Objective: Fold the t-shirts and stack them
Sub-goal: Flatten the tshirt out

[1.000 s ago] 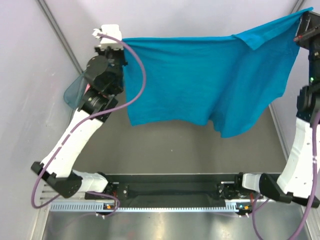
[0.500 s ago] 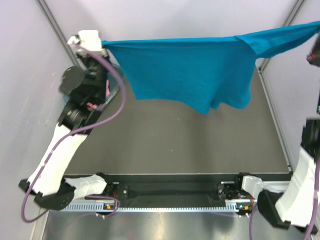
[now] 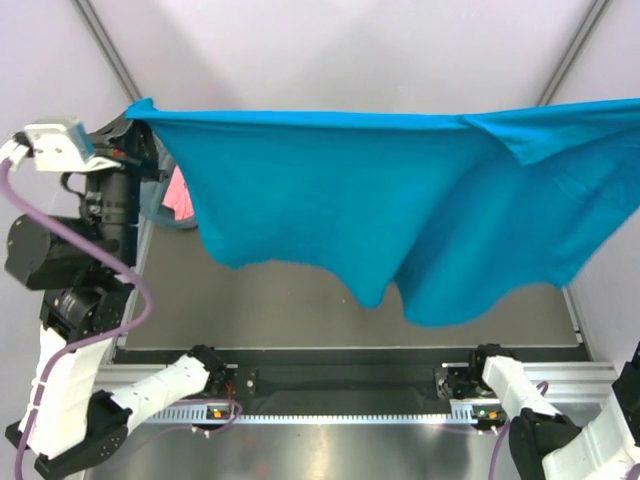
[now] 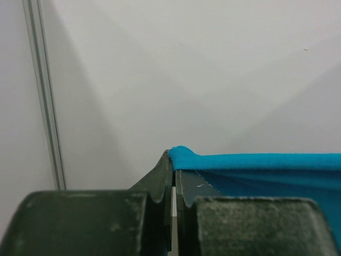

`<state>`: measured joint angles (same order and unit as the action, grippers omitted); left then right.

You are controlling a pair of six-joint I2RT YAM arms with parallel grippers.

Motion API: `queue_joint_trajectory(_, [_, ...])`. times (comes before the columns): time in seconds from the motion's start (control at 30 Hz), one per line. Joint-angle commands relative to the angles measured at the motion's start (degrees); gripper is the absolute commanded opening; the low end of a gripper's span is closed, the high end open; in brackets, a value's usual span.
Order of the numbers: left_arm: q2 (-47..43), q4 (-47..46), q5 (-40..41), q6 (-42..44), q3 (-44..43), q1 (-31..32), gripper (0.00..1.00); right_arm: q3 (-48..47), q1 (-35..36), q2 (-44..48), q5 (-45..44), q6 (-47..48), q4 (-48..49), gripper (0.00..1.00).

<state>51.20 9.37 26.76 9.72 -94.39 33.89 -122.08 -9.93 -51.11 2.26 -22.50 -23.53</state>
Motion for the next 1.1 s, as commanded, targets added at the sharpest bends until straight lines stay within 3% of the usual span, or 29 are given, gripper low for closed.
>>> queue_joint_trajectory(0.0, [2.67,0.92,0.40,-0.49,0.78,-0.31,0.00,1.49,-0.97,-2.76,-0.77,-1.31,0.76,0.00])
queue_joint_trajectory(0.2, [7.77,-3.12,0.83,-0.14,7.98,-0.31,0.00,15.10,-1.05,-3.56,0.54,-1.06,3.13,0.00])
queue_joint_trajectory(0.33, [13.03,-8.04,1.80,1.01,16.32,-0.31,0.00,32.98,-1.05,-2.94,1.25,-0.18,8.75,0.00])
queue_joint_trajectory(0.5, [23.93,-16.21,3.47,1.80,24.68,-2.16,0.00,51.46,-1.05,-6.62,1.95,1.41,17.17,0.00])
queue_joint_trajectory(0.63, [36.14,-16.67,1.20,-1.44,23.74,-5.32,0.00,57.64,-0.97,-14.52,1.61,1.93,25.35,0.00])
queue_joint_trajectory(0.73, [50.00,-15.26,3.02,-2.07,18.13,-6.46,0.00,57.40,-1.05,-25.04,1.25,2.90,30.71,0.00])
queue_joint_trajectory(1.07, [71.57,-10.68,5.14,-0.14,-2.90,-10.06,0.00,37.72,-0.96,-52.48,3.18,3.96,29.69,0.00])
